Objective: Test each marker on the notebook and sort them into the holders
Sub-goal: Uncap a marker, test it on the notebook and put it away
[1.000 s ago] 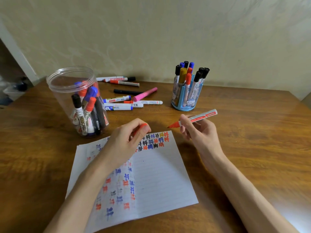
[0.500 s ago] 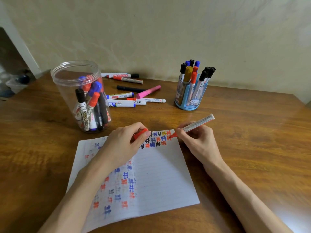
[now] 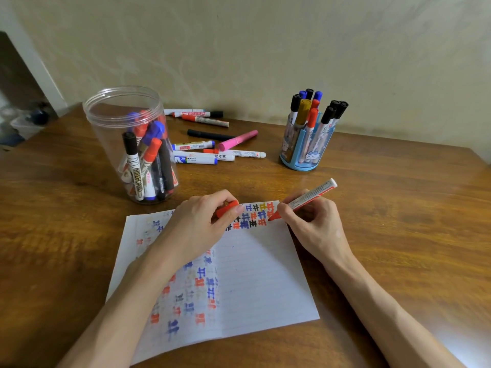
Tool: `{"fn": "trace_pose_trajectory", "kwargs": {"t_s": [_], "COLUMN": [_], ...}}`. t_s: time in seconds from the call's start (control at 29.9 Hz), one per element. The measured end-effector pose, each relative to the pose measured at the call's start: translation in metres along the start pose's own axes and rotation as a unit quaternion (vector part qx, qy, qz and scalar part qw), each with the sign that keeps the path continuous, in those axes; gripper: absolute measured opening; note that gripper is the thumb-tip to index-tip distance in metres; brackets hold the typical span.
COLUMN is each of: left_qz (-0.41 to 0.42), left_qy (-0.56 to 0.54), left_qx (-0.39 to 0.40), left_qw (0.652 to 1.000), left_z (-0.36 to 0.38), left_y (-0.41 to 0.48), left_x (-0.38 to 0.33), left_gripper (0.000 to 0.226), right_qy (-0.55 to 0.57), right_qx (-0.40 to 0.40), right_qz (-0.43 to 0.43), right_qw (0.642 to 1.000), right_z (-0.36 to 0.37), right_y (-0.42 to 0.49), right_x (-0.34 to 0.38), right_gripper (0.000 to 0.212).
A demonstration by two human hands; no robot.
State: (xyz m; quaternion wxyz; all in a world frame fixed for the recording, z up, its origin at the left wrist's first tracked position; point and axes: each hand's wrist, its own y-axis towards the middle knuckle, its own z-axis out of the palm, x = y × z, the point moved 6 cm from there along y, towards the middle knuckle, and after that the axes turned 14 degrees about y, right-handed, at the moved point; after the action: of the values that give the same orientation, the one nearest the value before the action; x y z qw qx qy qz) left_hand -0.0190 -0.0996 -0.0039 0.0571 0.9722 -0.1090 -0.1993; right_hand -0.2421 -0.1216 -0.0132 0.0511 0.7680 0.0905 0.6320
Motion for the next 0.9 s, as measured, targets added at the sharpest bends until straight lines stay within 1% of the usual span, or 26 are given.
{"fn": "trace_pose_trajectory", "kwargs": {"t_s": [0.23, 0.3, 0.4, 0.47, 0.64, 0.9], "left_qz": [0.003, 0.003, 0.001, 0.0, 0.0, 0.003], "left_qy": [0.0, -0.003, -0.01, -0.009, -0.006, -0.002], "left_qx": [0.0, -0.003, -0.002, 0.001, 0.0, -0.002], "left_qw": [1.0, 1.0, 1.0, 1.0, 1.0, 1.0], "left_z": [0.0001, -0.001, -0.0012, -0.0001, -0.0015, -0.0023], "left_y": [0.0, -0.0003, -0.0012, -0.0014, -0.0009, 0.0], "left_x": [0.0004, -0.0005, -0.0006, 0.0003, 0.0002, -0.0011], "left_gripper": [0.04, 0.041, 0.042, 0.038, 0.034, 0.04], "right_qy": [-0.024, -0.034, -0.042, -0.044, -0.003, -0.021], "right_qx": [0.016, 0.01, 0.001, 0.004, -0.008, 0.024], "right_qz": [-0.029, -0.038, -0.033, -0.032, -0.032, -0.033], "right_qw": [0.999, 0.999, 0.999, 0.999, 0.999, 0.999], "right_z": [0.0022, 0.0013, -0.0007, -0.0004, -0.0032, 0.0033], "right_y": [-0.001, -0.0008, -0.0001, -0.0002, -0.0006, -0.0014], "right_x": [0.0021, 0.0023, 0.0004, 0.0005, 0.0034, 0.0032], "right_gripper": [0.01, 0.01, 0.01, 0.01, 0.009, 0.01]}}
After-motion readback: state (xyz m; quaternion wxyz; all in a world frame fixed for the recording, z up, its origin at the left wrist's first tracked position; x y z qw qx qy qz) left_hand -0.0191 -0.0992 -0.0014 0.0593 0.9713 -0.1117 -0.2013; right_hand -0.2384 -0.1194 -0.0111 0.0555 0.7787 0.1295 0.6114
